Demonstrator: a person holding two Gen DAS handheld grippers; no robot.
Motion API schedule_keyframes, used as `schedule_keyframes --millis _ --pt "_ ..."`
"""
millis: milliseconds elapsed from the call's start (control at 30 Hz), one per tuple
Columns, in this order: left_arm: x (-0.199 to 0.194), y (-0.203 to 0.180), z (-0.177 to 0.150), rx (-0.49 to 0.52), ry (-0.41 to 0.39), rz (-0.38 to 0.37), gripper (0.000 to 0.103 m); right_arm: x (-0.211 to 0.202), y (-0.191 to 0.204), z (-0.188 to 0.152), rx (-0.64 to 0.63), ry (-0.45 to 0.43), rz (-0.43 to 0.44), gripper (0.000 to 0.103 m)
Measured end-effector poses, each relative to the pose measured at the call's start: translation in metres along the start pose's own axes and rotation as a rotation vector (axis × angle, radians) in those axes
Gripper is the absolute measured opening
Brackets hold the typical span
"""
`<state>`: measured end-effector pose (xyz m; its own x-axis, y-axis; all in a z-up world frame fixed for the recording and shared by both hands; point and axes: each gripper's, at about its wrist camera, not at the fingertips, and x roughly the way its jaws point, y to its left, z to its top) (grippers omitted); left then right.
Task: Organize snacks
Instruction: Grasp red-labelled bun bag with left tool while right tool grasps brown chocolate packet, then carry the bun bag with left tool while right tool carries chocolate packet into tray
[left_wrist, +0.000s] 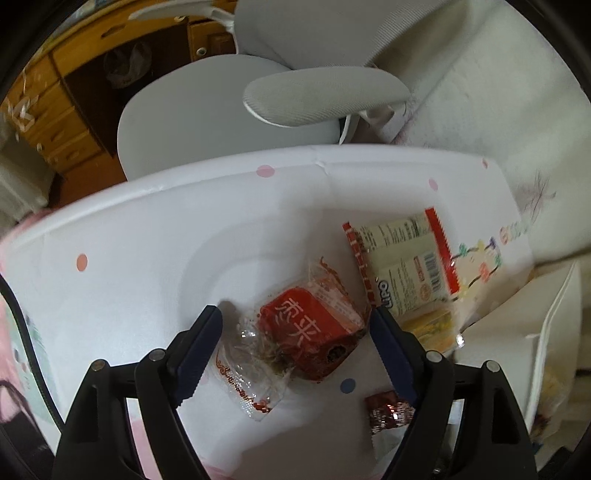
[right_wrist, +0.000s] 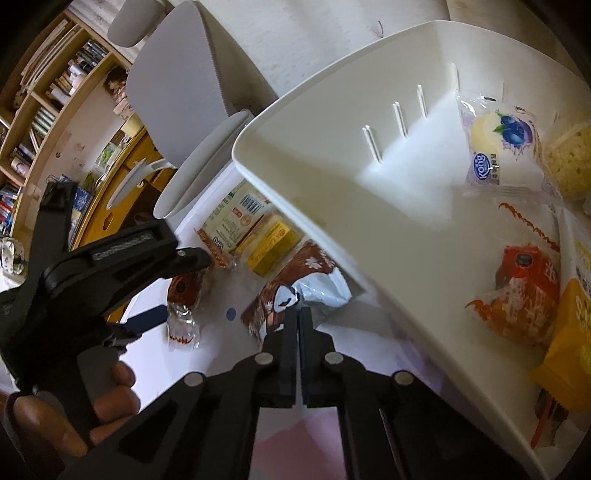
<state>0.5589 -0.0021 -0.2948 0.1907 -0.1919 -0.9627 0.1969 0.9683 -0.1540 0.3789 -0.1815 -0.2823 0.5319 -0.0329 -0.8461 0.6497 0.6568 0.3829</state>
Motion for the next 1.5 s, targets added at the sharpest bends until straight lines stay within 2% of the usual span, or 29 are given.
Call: schedule_keyframes --millis 67,200,233,333,633,900,1067,1133,1267,1500 --pt "0.0 -0.004 -0.002 0.017 -0.011 0.03 0.074 0.0 -0.001 0.0 -0.001 0.01 0.011 0.0" --pt "-0.004 -0.004 -0.006 0.04 -0.03 0.028 0.053 -0.006 -0.004 -0.005 -0.008 0.027 0.027 0.0" --pt "-0.004 -0.004 -0.007 0.049 -0.026 0.03 0.052 -0.007 -0.004 -0.006 -0.011 0.031 0.03 0.0" --pt "-0.006 -0.002 -0.012 0.059 -0.037 0.05 0.052 -0.01 -0.005 -0.009 -0.017 0.044 0.038 0.0" --pt "-0.026 0.007 -0.032 0.01 -0.02 0.05 0.052 -0.033 -0.005 -0.019 -0.052 0.054 0.086 0.0" --pt "-0.072 0.002 -0.054 0.002 -0.04 0.014 0.052 -0.067 -0.007 -0.03 -0.076 0.051 0.147 0.0" --pt "-0.106 -0.018 -0.062 0.039 -0.068 -0.013 0.052 -0.095 -0.015 -0.029 -0.077 0.031 0.179 0.0" --pt "-0.114 -0.027 -0.062 0.045 -0.052 -0.018 0.052 -0.106 -0.02 -0.029 -0.072 0.022 0.185 0.0" --pt "-0.137 -0.052 -0.061 0.074 -0.054 -0.105 0.052 -0.132 -0.033 -0.026 -0.056 -0.011 0.203 0.0" --pt "-0.155 -0.111 -0.068 0.179 -0.054 -0.179 0.053 -0.176 -0.058 -0.017 -0.054 -0.135 0.143 0.0"
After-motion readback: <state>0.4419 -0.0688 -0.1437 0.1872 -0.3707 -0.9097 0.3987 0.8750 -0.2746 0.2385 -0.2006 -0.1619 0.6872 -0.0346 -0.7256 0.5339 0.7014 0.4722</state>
